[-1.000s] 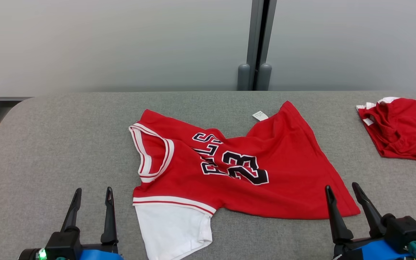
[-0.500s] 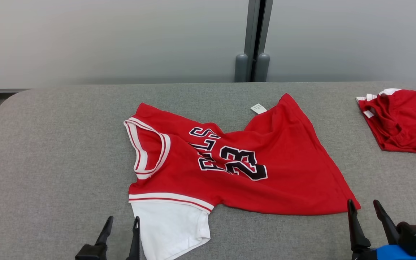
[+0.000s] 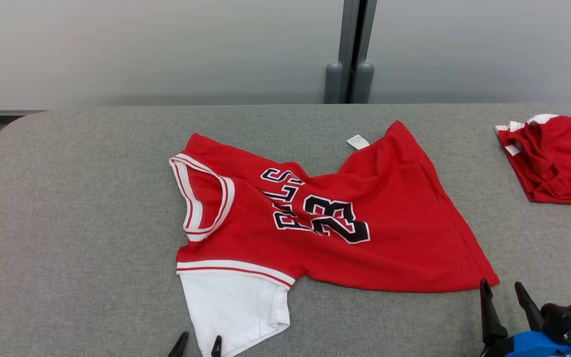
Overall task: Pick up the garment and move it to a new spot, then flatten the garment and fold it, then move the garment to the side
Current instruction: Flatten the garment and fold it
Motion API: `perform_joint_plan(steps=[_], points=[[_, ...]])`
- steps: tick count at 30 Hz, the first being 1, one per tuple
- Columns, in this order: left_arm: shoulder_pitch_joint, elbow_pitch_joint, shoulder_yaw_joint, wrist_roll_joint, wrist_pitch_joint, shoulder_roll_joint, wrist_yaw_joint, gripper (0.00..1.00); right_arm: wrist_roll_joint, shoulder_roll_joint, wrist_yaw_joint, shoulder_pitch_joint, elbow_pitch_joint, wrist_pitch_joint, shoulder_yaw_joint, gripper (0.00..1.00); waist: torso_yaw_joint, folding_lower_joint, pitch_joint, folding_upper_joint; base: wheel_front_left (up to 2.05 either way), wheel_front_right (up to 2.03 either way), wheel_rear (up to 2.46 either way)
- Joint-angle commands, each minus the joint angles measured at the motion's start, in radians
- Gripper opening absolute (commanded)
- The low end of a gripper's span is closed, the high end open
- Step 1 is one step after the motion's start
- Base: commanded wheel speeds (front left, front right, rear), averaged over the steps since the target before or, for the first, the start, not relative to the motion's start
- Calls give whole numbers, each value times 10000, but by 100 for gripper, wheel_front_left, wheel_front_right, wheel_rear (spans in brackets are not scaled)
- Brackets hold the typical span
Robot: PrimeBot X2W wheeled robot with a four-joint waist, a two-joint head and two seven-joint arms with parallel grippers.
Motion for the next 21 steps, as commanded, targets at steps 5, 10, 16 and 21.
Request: perform_joint_plan(steps=[5,10,16,21], points=[[-32,292,-528,-244,-18,-22,-119,100,-24,-129,2,-475,562,-152,-26,100,23,-1,90,0,0,0,0],[-266,465,-951,-469,2,-45,-168,100,-19,-190,2,-759,955,-207,38,100,23,-1,125,0,0,0,0],[-564,611,-1174,-738,2,-67,-185,100,89,-274,2,-984,1327,-227,189,100,10,-1,132,0,0,0,0],[-726,698,-1120,-899,1,-67,-177,100,100,-356,2,-1183,1642,-229,279,100,-5,-1,125,0,0,0,0]])
